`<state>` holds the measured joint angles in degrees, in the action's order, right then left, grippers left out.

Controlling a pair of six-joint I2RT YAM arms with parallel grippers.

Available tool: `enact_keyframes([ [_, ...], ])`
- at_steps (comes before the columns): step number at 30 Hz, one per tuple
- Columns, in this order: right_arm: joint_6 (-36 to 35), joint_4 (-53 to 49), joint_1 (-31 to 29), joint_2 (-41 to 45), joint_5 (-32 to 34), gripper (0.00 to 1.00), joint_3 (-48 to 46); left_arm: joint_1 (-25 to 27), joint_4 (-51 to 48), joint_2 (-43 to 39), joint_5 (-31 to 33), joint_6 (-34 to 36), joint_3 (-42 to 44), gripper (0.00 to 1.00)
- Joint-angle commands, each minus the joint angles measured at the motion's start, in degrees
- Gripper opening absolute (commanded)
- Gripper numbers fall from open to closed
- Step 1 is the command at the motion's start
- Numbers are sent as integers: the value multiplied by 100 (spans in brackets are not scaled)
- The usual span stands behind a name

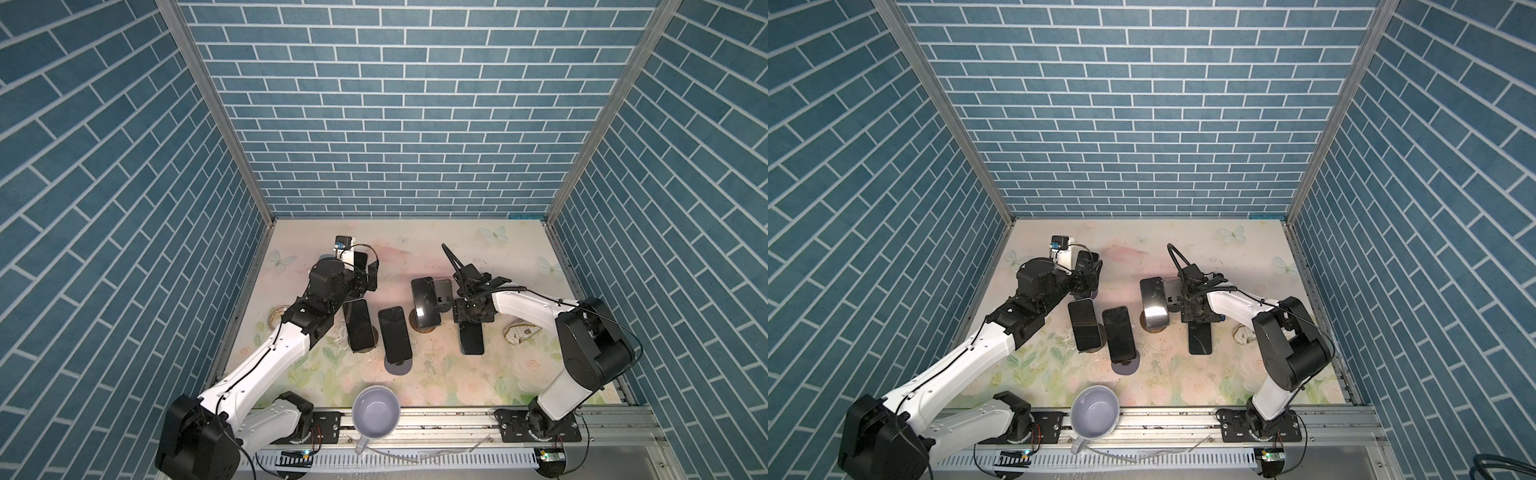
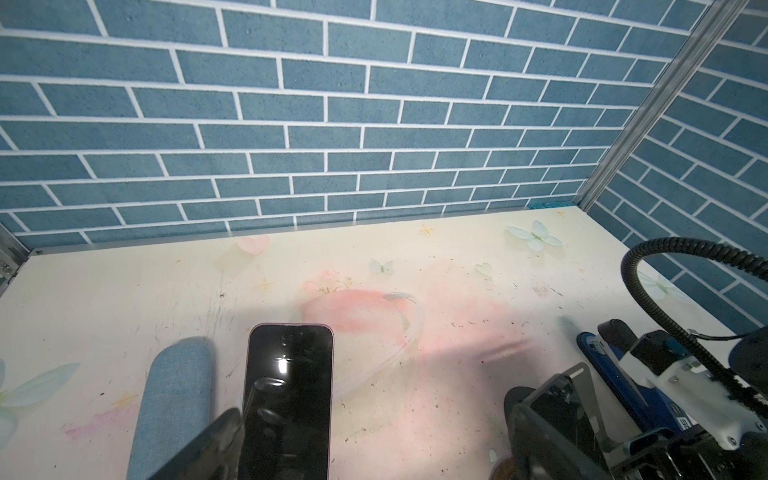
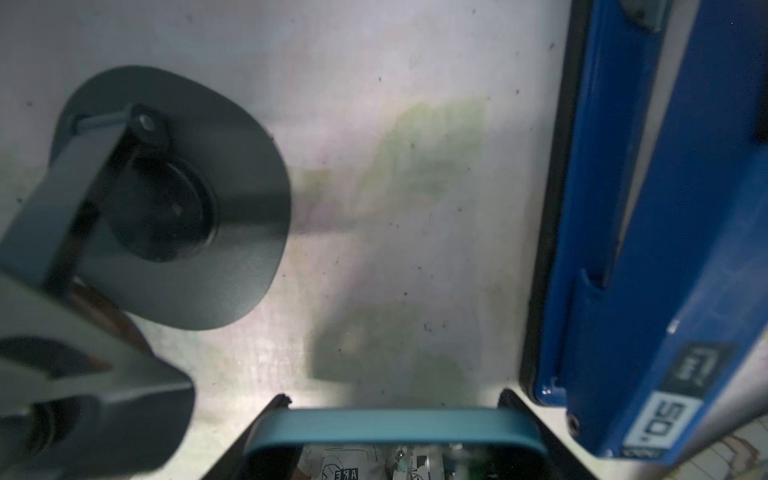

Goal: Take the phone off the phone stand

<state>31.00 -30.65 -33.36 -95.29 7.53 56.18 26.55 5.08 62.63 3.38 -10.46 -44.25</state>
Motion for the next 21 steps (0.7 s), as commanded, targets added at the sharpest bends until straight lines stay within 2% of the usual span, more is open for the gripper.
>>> enact_keyframes([
  [1, -147, 0, -13, -141, 275, 30, -119, 31, 193, 25, 57, 91, -56, 100],
  [21, -165, 211, -20, -517, 286, 38, -186, 27, 362, 72, 106, 157, 42, 100],
])
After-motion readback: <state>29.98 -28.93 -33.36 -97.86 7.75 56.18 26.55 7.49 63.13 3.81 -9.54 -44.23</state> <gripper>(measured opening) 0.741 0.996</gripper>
